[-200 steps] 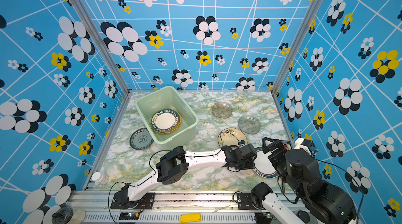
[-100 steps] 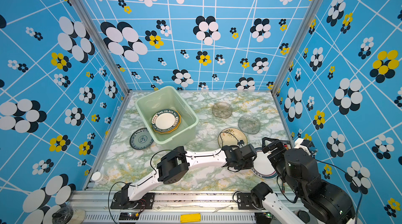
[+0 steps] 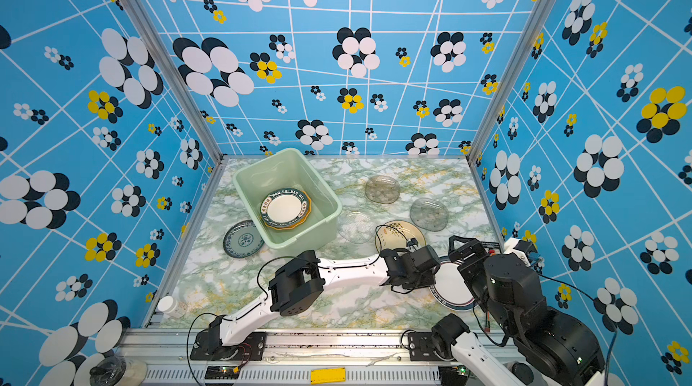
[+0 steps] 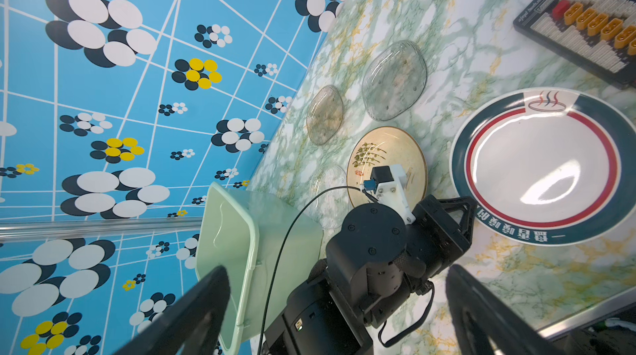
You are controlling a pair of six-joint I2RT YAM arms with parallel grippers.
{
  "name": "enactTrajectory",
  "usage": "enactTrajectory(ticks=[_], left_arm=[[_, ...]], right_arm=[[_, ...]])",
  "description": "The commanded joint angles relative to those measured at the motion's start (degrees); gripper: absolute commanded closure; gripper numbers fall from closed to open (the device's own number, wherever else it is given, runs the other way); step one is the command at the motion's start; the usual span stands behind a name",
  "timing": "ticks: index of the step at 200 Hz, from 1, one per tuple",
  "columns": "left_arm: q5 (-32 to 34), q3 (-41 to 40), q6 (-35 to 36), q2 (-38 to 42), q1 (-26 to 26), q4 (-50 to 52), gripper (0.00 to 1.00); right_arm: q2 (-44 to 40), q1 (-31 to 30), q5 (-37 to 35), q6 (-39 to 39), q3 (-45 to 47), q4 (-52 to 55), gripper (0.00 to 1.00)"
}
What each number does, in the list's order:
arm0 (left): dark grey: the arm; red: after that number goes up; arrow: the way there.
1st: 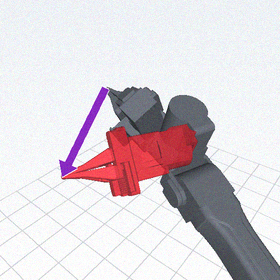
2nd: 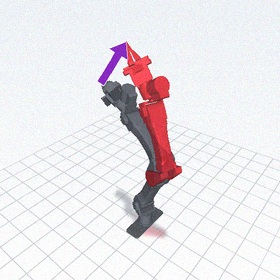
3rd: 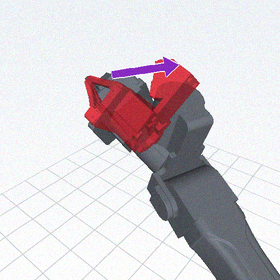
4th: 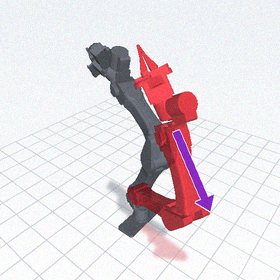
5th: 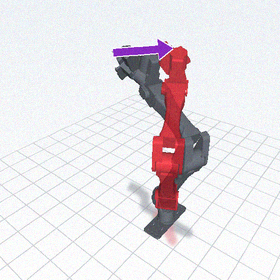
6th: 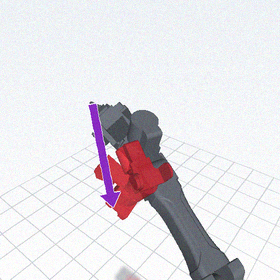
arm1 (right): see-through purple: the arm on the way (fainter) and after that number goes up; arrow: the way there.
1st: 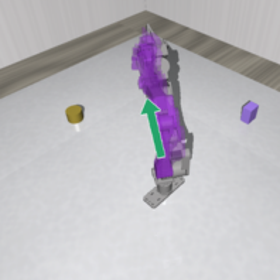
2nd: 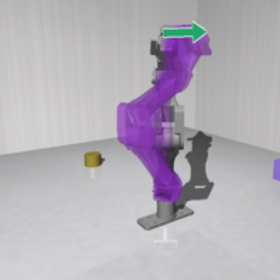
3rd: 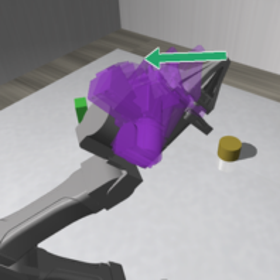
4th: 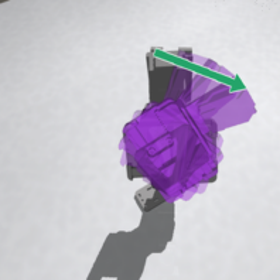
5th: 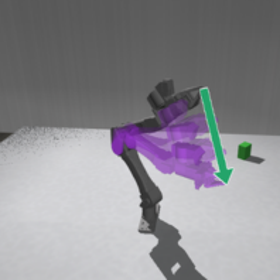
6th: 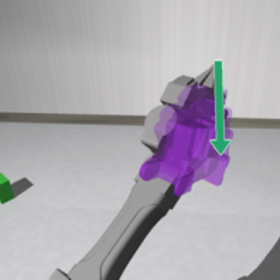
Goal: Place the plates into the plastic bin on the countertop
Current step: Pick up the plate from the bottom-right of the table.
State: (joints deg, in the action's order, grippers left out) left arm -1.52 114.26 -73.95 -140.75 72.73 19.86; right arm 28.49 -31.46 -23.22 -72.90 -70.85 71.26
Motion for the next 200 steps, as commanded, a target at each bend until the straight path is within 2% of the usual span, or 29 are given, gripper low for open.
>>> enactTrajectory(ticks=[1,15,74,122,154,200], left_arm=[[2.8,-2.6,1.7,1.9,-0.1,5.6,0.97],[3.2,-3.1,2.3,2.7,-0.1,5.4,1.00],[4.9,-5.7,4.2,7.6,-0.3,4.2,1.00],[6.7,-11.1,6.0,13.5,-0.9,1.5,1.00],[5.0,-14.9,6.3,16.3,-1.9,-3.9,1.00],[1.6,-15.5,7.0,18.5,-2.9,-9.0,1.00]], right_arm=[[-0.2,0.2,0.5,-0.6,0.6,-0.7,0.01],[-0.3,0.2,0.6,-0.7,0.6,-0.7,0.01],[-0.2,0.2,0.7,-0.8,1.0,-1.0,0.00],[-0.5,0.2,1.3,-0.8,2.2,-1.6,0.01],[-0.5,0.2,1.4,-0.7,2.4,-1.7,0.01],[-0.5,0.2,1.5,1.1,1.7,-2.8,0.01]])
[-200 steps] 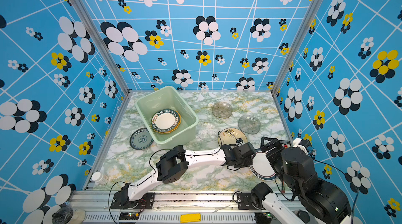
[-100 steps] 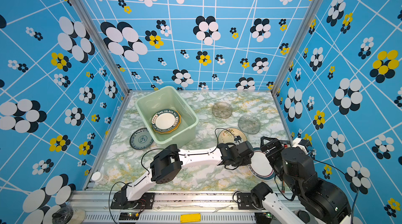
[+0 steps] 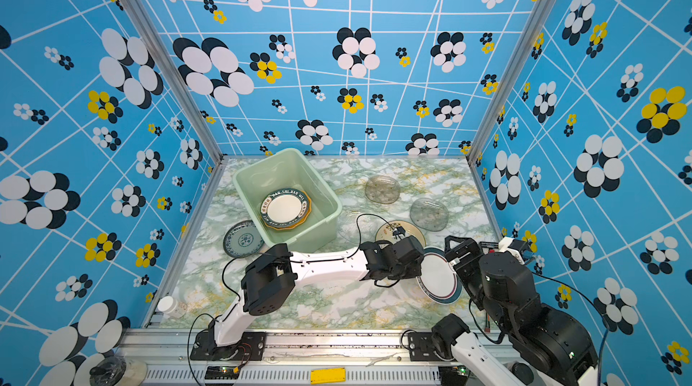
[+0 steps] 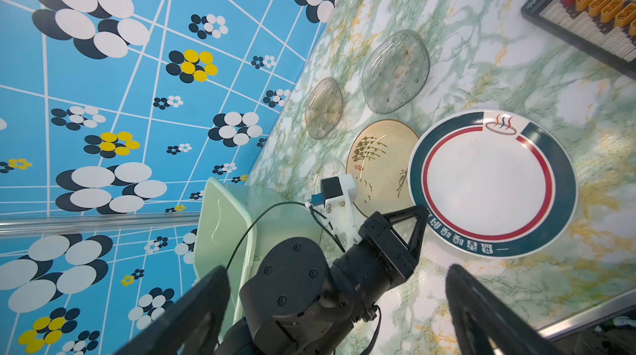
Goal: Place the plates into the plastic bin on the countertop
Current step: Pick up the plate from the bottom-right of the table, then place the plate in the plastic bin.
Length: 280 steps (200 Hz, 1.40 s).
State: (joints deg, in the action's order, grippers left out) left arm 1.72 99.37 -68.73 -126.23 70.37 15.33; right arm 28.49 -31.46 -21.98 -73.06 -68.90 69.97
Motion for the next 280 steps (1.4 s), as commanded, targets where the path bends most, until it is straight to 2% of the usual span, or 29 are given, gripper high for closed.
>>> enactTrajectory(ticks=[1,20,49,76,104,146,180,208,231,280], left_arm=[[-1.7,-0.6,1.8,4.1,-0.6,-4.5,1.00],[-1.6,-0.9,1.4,5.7,-1.3,-5.5,1.00],[-1.5,-1.2,1.2,8.3,-2.7,-6.8,1.00],[-0.8,-1.6,1.1,11.0,-4.3,-8.0,1.00],[-0.6,-2.3,0.9,14.7,-7.9,-9.7,1.00],[0.6,0.7,4.4,19.5,-14.0,-7.6,1.00],[1.9,-0.9,6.1,23.9,-17.6,-6.6,1.00],[3.6,-4.2,6.3,28.5,-19.3,-6.3,1.00],[4.7,-6.2,6.7,32.3,-20.0,-4.7,1.00],[7.8,-12.6,7.3,41.4,-20.5,-1.6,1.00]], right_arm=[[-0.5,0.2,0.4,1.4,-0.3,-1.7,0.00],[-1.5,0.2,3.4,6.5,0.8,-9.5,0.01],[-2.4,0.2,5.7,9.8,2.0,-17.6,0.01],[-0.8,0.2,7.4,12.9,0.5,-18.7,0.01],[1.0,0.2,9.2,15.3,-1.5,-18.6,0.05],[2.1,0.2,11.1,15.3,-2.1,-18.4,0.11],[1.5,0.2,11.2,14.6,-0.7,-18.4,0.12],[1.3,0.2,12.1,14.4,1.4,-18.7,0.14],[2.2,0.2,14.7,13.7,3.3,-21.5,0.21],[9.5,0.3,21.2,14.5,2.6,-28.6,0.18]])
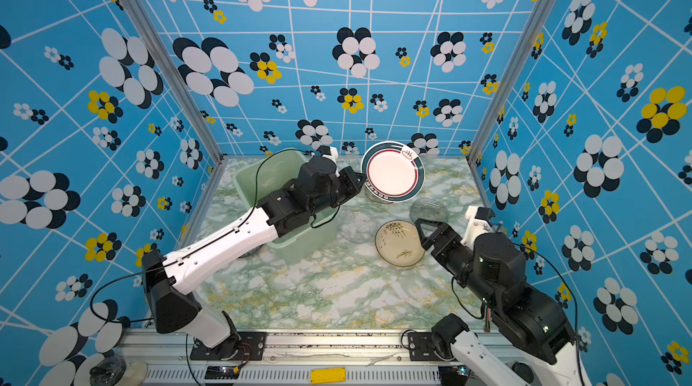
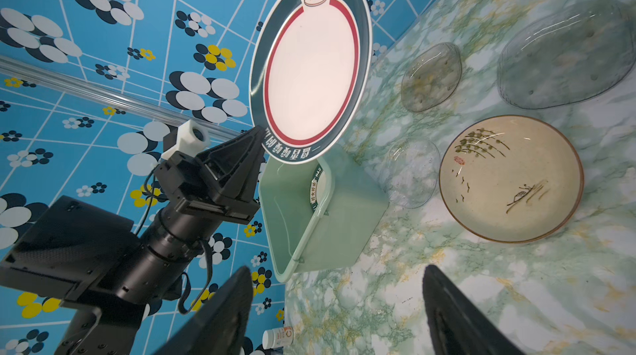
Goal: Place the plates into the plastic bin on the countertop
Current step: Place the plate in the plastic bin.
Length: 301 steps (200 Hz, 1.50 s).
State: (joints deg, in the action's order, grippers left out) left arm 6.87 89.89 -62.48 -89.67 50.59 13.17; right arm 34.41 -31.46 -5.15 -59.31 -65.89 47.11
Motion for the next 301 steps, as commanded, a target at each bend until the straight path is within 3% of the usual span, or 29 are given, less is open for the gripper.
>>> enactTrajectory(ticks=[1,46,69,150,175,218,245,301], left_arm=[[2.7,-3.3,1.0,5.0,-0.7,0.6,1.00],[3.4,-10.2,-1.1,12.3,-1.1,1.1,1.00],[4.5,-12.8,-1.6,15.6,-1.2,1.9,1.00],[6.1,-16.4,-2.3,21.5,-1.9,3.4,1.00],[5.9,-16.7,-2.5,21.5,-1.9,3.4,1.00],[5.3,-17.3,-3.8,21.3,-2.0,3.0,1.00],[5.2,-17.3,-4.3,21.2,-1.9,3.0,1.00],[5.9,-17.1,-4.1,21.3,-2.0,3.3,1.00]], right_arm=[[3.7,0.3,4.4,0.7,-0.4,-5.8,0.18],[10.1,3.7,11.3,0.3,0.0,-12.8,0.14],[13.1,7.0,16.8,-1.3,1.1,-17.8,0.18],[18.5,9.9,23.8,-1.7,5.6,-27.1,0.21],[20.4,9.9,25.9,-2.0,6.3,-30.9,0.27],[23.2,9.9,28.4,-4.1,8.0,-39.0,0.49],[25.0,9.9,29.6,-5.2,9.2,-43.2,0.56],[24.5,10.1,28.7,-2.6,8.2,-41.2,0.51]])
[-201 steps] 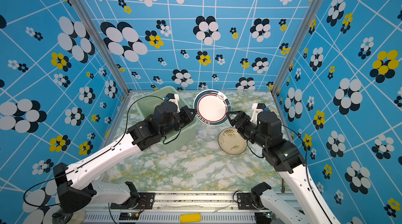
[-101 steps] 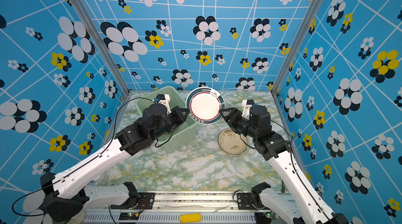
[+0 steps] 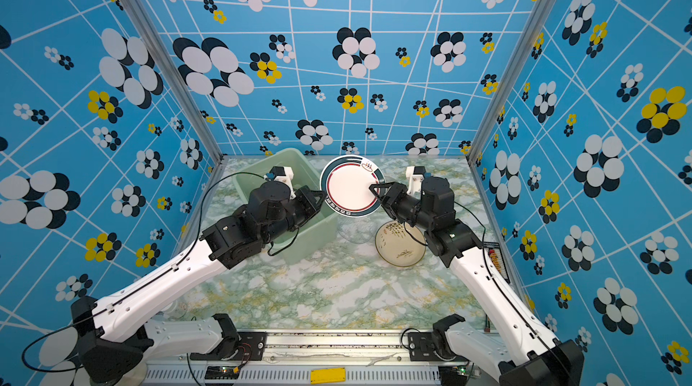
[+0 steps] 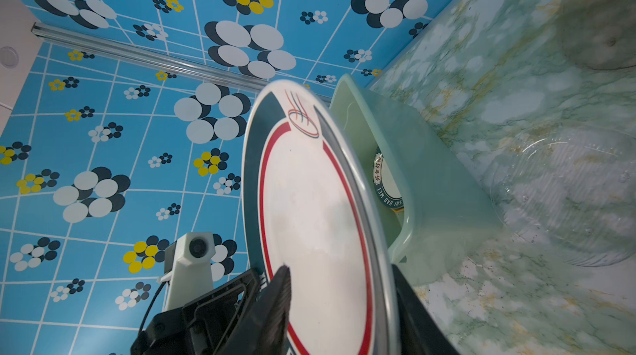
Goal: Place the plates into the plastic bin on the countertop
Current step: Place the plate in the plastic bin.
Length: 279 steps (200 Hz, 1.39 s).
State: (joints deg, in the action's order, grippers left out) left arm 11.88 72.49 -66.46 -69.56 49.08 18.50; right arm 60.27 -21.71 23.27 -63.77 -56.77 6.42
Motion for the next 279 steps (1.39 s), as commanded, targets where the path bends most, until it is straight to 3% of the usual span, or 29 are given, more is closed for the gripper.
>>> enactTrajectory(ticks=[1,70,116,141,163,169,188,209,228,279], left_arm=[[0.9,0.3,-0.1,1.2,-0.5,-2.0,1.00],[-0.4,0.8,-0.6,-0.4,-0.4,-2.3,1.00],[-0.4,1.9,-0.4,-0.8,-0.4,-1.3,0.99],[0.2,2.5,0.0,-0.6,-0.4,0.0,0.83],[2.0,2.9,0.7,0.8,-0.6,2.1,0.58],[2.6,3.0,1.1,1.3,-0.5,2.7,0.47],[4.8,2.9,3.2,3.9,-0.7,5.7,0.23],[5.8,2.5,6.5,7.4,-2.4,9.9,0.08],[4.6,1.8,10.3,10.7,-5.3,12.6,0.00],[1.3,2.3,21.2,17.2,-15.1,20.4,0.01]], right_arm=[[-1.4,0.3,0.3,1.9,-0.9,-0.5,0.52],[-0.1,0.5,3.7,2.2,-1.0,-2.2,0.86],[-0.4,0.4,4.1,3.5,-1.9,-1.0,1.00],[-0.8,0.4,2.4,3.5,-3.7,1.9,1.00],[-1.3,0.4,0.5,3.6,-6.3,6.1,1.00],[-1.3,0.5,0.0,3.7,-7.1,7.2,1.00],[-1.2,0.5,-1.8,3.8,-9.9,10.9,1.00],[0.1,0.4,-2.9,3.9,-13.6,14.9,1.00],[2.1,0.5,-3.3,4.4,-17.0,17.9,1.00],[8.4,0.0,-4.3,4.2,-22.9,20.3,1.00]])
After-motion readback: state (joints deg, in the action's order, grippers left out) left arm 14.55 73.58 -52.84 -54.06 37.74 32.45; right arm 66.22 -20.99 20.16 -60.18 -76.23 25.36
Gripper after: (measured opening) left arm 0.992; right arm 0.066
